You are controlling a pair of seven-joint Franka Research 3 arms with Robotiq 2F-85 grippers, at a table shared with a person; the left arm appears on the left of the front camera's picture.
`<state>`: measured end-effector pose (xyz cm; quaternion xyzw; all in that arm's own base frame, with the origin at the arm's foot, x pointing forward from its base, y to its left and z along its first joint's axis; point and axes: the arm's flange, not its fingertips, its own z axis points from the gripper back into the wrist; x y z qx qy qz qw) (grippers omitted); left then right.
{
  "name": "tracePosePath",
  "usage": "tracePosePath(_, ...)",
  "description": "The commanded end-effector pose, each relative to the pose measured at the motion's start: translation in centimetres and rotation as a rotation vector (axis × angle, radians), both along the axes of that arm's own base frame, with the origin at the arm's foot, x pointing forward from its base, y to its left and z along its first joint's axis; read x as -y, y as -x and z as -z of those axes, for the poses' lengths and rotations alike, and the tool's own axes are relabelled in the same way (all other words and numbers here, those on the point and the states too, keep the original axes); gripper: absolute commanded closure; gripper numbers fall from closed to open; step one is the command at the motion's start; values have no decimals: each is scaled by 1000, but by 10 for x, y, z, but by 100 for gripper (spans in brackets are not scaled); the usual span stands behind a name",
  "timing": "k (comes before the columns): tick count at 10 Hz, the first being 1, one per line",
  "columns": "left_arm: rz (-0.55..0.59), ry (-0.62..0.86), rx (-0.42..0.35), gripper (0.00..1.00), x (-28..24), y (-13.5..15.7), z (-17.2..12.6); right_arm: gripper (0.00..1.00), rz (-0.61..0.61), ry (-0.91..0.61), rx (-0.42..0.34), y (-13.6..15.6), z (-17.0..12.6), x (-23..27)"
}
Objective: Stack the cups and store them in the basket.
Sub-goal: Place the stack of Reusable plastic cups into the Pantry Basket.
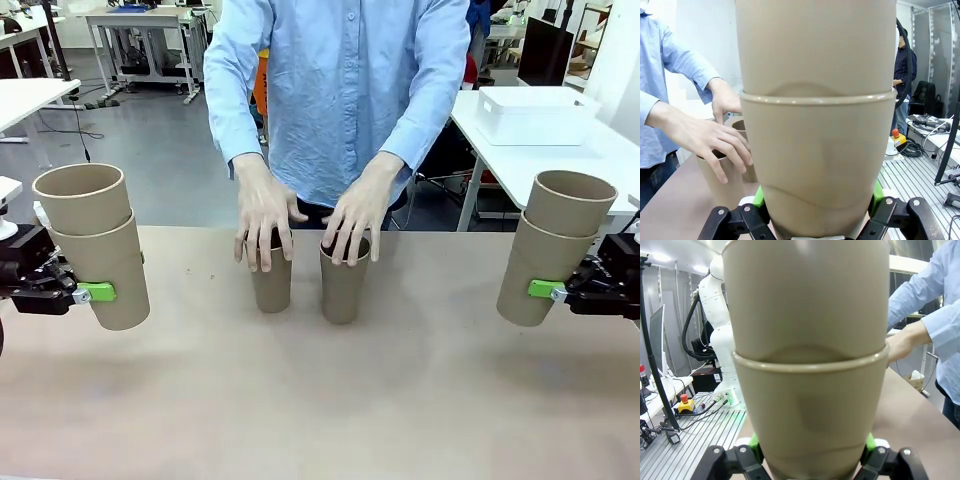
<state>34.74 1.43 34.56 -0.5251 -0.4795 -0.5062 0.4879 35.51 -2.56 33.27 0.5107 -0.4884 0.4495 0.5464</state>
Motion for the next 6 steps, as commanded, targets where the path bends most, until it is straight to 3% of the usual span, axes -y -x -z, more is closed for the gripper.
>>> tracePosePath(1, 2, 9, 3, 15, 1, 0, -2, 16, 1, 2, 4, 0, -2, 0)
tracePosePath(6, 2, 9, 3, 15, 1, 0, -2, 16, 1, 2, 4, 0, -2, 0)
